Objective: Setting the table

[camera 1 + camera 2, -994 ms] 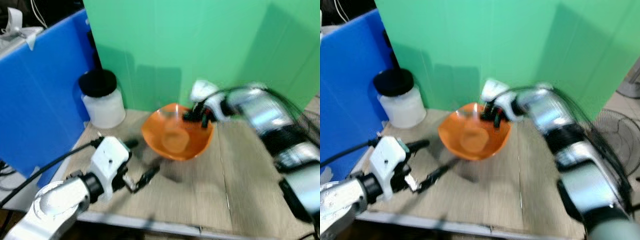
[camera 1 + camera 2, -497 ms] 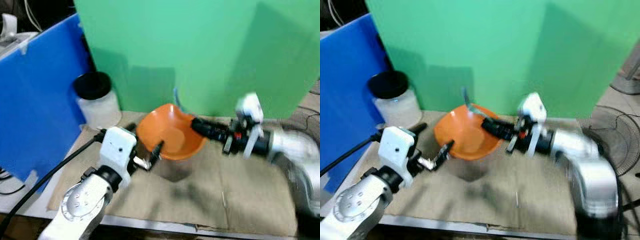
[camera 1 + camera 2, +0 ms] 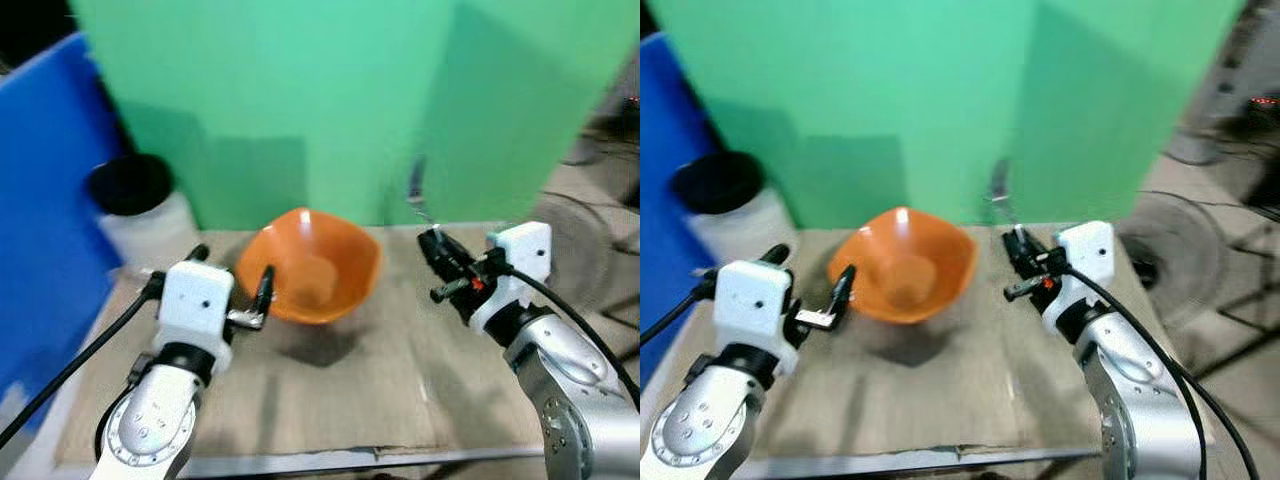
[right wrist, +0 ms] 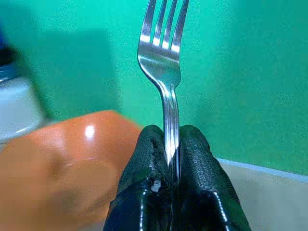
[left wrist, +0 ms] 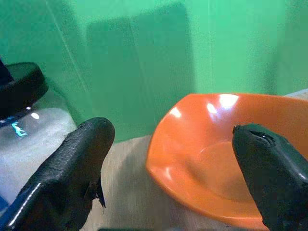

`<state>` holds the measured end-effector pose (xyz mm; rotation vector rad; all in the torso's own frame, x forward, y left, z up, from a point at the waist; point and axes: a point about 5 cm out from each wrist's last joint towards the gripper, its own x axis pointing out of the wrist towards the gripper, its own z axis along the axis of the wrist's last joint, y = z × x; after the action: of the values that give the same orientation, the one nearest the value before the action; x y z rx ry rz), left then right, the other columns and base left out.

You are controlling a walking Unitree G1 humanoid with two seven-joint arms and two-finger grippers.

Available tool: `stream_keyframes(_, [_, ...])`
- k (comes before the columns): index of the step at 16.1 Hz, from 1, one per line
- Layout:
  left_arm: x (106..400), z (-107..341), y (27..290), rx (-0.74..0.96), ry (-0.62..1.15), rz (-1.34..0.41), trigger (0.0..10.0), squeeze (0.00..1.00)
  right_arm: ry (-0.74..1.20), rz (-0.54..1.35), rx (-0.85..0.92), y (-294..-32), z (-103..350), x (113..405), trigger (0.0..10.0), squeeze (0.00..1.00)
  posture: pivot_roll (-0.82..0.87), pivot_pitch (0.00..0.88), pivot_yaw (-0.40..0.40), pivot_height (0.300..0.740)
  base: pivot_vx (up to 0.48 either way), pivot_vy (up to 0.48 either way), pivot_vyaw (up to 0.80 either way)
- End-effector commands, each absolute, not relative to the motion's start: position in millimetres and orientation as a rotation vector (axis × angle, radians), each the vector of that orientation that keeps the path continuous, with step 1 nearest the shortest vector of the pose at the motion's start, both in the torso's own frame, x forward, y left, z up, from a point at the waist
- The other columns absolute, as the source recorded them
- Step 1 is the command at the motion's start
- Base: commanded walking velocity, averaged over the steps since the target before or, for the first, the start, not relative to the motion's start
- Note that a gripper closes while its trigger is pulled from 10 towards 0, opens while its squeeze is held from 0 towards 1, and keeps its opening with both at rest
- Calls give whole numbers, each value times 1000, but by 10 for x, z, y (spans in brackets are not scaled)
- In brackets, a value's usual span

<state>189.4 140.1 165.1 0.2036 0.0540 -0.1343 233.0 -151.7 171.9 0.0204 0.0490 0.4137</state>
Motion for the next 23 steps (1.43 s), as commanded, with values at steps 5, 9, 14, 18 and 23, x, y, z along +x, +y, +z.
stream_keyframes(5, [1832,1728,1484,234,15,-82,10000,0,30,319,32,-1463,1789,2319,10000,0,5,0,-12,740,0,0,-800])
stream_keyframes(9, [1845,1736,1436,211,5,-85,10000,0,39,282,37,-1485,1767,2326,10000,0,4,0,-7,740,0,0,-800])
stream_keyframes(14, [1850,1767,1449,152,-16,-55,10000,0,49,282,21,-1471,1761,2331,10000,0,-1,0,2,740,0,0,-800])
stream_keyframes(18, [1846,1834,1440,168,-53,-55,10000,0,49,283,13,-1473,1759,2331,10000,0,2,0,-3,740,0,0,-800])
stream_keyframes(23, [1853,1910,1394,156,-87,-74,10000,0,51,273,11,-1468,1764,2336,10000,0,4,0,-4,740,0,-415,-800])
